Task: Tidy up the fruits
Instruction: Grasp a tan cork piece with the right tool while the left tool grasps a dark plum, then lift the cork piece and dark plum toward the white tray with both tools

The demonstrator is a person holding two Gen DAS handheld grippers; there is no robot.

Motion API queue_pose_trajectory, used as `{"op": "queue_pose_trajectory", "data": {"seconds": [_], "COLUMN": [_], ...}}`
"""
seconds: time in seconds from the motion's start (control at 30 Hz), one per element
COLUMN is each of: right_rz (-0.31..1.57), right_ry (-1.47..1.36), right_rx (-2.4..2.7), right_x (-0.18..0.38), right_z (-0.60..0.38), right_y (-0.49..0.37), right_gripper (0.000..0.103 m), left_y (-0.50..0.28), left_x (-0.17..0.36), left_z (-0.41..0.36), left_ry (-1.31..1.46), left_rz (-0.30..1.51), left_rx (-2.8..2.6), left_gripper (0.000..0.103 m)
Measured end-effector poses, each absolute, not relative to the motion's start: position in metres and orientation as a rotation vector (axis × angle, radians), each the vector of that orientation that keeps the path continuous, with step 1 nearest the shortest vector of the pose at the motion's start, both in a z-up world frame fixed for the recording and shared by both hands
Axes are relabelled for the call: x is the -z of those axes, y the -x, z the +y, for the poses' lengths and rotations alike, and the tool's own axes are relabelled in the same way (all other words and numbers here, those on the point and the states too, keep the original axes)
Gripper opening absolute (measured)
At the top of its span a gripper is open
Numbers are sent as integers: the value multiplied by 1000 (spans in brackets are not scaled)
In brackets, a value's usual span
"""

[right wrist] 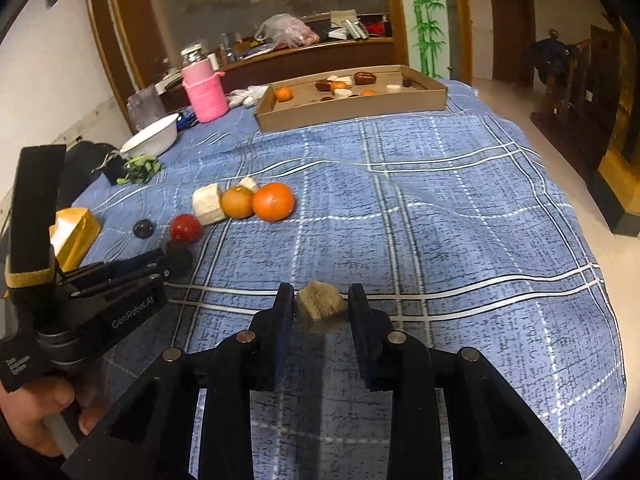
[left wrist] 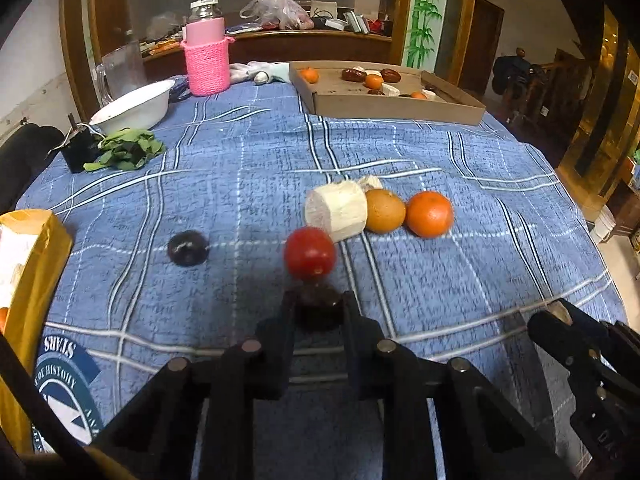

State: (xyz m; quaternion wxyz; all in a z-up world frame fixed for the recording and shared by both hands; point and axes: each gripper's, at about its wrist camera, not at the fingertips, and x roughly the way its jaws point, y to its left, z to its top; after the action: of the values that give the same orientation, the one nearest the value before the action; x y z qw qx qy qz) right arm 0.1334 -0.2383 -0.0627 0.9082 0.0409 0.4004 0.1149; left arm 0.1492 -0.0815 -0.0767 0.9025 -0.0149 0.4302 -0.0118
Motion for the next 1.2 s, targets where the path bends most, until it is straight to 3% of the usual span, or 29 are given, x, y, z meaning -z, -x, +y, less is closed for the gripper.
{"op": "queue_pose_trajectory", "data": {"seconds": [0.53, 1.2], "right_rz": [803, 765], "right_ry": [-103, -57], "right_rx": [-274, -294], "right_x": [60, 41], "right_z": [-195, -157], "right_y": [-86, -51], "right_gripper": [27, 27], "left_y": [-66, -22], "left_x": [54, 35], "left_z": [-33, -8], "left_ry": [70, 62], "left_rz": [810, 744], "left_rx": [84, 14], "left_gripper": [24, 23]}}
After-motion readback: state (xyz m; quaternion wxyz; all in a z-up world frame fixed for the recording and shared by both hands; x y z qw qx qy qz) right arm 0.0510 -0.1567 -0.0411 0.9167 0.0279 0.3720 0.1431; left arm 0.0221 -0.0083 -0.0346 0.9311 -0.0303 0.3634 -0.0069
